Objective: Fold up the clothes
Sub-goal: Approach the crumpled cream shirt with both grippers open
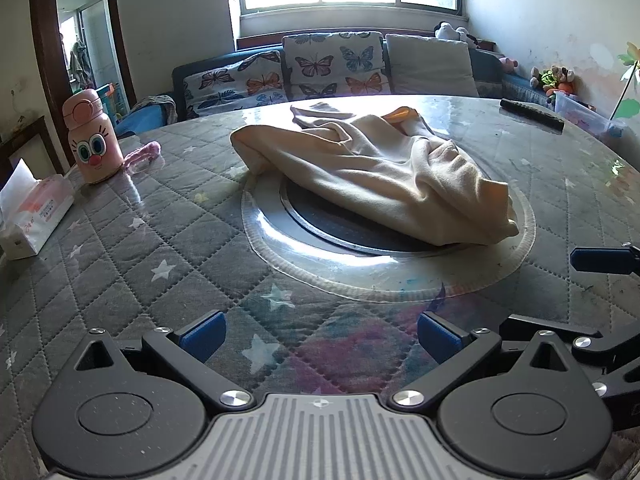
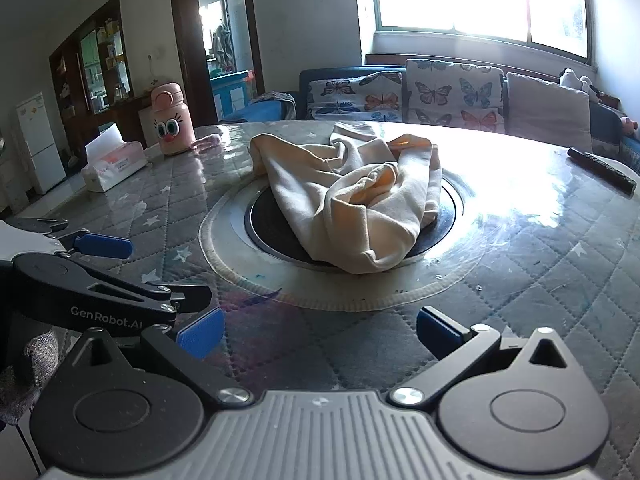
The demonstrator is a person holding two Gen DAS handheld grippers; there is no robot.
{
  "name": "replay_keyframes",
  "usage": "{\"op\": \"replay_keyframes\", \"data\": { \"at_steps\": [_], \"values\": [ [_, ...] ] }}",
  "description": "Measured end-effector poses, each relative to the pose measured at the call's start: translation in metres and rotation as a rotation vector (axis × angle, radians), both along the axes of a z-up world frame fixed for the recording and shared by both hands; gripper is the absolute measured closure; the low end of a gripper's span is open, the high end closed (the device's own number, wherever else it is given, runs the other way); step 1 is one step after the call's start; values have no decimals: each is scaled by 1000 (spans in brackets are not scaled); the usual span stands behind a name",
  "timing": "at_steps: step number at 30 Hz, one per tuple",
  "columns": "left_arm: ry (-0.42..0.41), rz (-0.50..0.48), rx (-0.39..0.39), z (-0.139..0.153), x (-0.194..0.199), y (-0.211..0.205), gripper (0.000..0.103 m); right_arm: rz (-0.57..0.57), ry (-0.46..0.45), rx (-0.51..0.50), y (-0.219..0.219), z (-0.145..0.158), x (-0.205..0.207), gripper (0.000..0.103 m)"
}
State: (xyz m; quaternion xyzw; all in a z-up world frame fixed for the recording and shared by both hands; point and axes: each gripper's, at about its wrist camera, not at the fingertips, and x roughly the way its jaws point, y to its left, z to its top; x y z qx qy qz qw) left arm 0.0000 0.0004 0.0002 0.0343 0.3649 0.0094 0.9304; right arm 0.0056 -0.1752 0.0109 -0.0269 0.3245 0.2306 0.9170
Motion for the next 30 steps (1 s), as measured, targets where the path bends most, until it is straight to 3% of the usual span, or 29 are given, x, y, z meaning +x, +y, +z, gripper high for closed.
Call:
{"op": "replay_keyframes", "data": {
  "at_steps": [30],
  "values": [
    [-1, -19, 32, 5, 24, 0, 0, -1, 27, -9, 2, 3, 22, 0]
  ]
}}
